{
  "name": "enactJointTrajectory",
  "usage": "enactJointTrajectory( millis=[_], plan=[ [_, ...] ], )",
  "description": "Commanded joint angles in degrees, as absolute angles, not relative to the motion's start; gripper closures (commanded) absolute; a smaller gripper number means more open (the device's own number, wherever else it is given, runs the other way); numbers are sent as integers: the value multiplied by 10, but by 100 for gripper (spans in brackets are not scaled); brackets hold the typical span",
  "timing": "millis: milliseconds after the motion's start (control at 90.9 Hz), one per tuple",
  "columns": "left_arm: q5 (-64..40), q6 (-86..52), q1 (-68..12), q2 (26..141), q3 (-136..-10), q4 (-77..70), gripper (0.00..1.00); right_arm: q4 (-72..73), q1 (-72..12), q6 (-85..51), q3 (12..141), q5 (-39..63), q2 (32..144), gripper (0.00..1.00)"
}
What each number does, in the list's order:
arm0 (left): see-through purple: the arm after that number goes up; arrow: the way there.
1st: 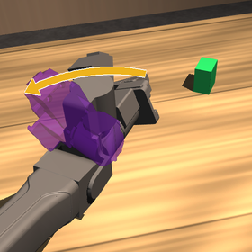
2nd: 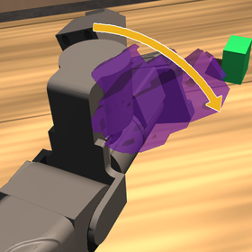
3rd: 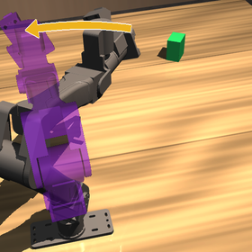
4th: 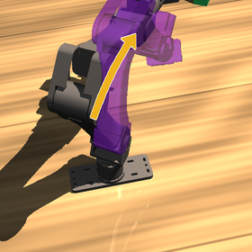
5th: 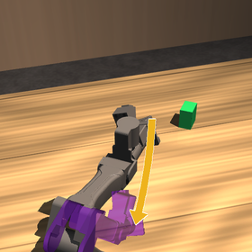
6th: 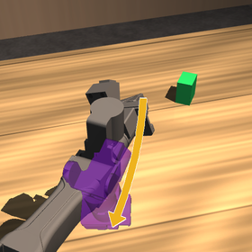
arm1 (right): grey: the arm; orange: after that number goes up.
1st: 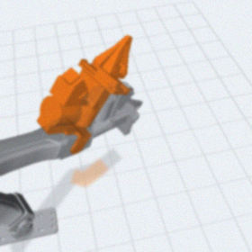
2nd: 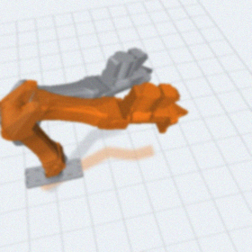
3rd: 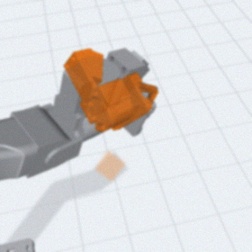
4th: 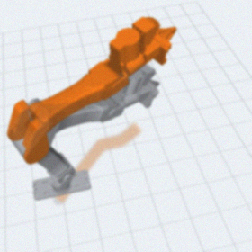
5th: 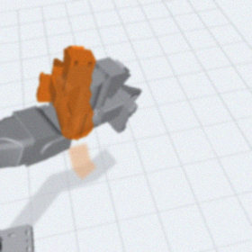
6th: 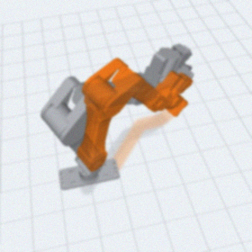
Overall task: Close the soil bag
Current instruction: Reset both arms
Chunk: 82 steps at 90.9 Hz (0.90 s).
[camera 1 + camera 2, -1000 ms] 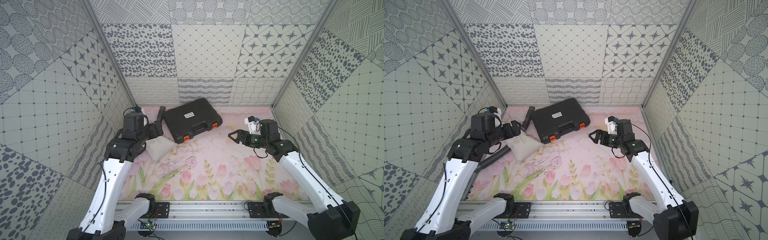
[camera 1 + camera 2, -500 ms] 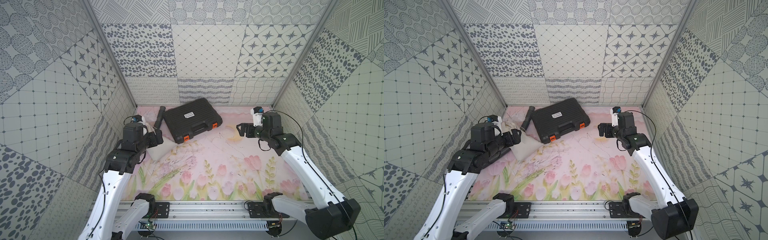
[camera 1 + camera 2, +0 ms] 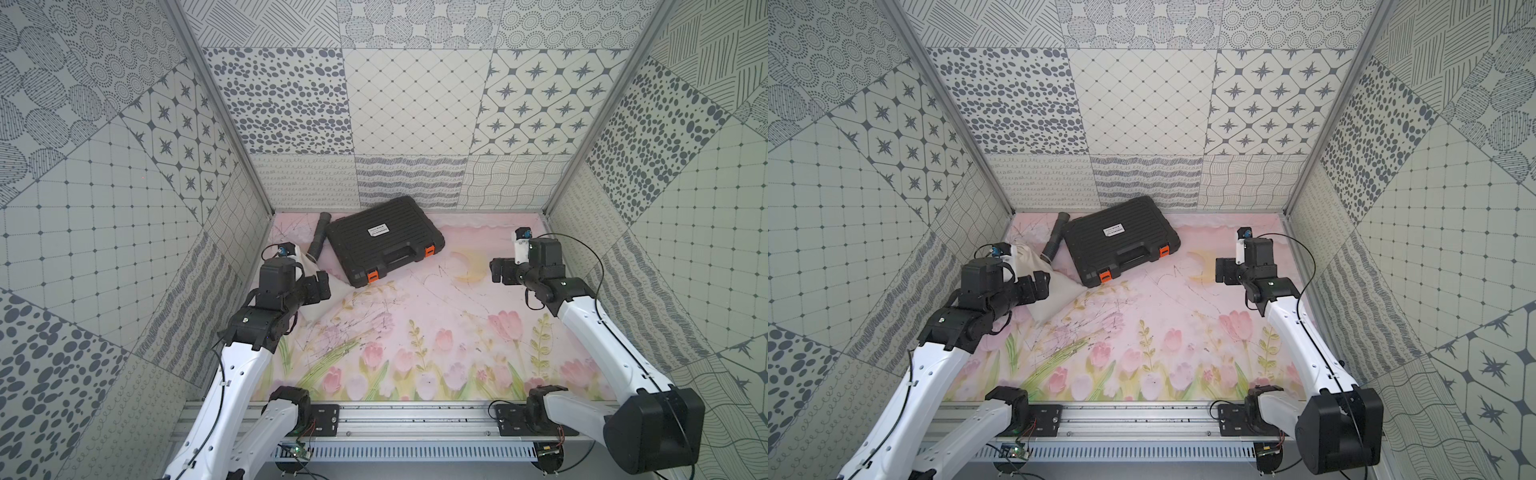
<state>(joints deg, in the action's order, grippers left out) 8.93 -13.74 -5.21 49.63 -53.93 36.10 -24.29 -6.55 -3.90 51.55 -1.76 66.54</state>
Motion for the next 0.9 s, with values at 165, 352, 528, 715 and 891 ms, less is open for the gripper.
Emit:
enactJointTrajectory(
  millis=[165, 352, 528, 715, 891],
  plan=[
    [55, -90, -24, 500, -443, 186, 3, 51, -34, -20, 367, 5, 645, 3],
    [34, -86, -4, 508, -398, 127, 3, 179, -23, 0, 313, 34, 686, 3],
    [15, -82, 16, 525, -363, 76, 3, 252, -19, 2, 293, 59, 745, 3],
    [-3, -78, 46, 531, -312, -8, 3, 308, -5, -8, 289, 68, 803, 3],
    [-16, -85, 65, 570, -269, -103, 3, 350, 0, -9, 287, 91, 843, 3]
  ],
)
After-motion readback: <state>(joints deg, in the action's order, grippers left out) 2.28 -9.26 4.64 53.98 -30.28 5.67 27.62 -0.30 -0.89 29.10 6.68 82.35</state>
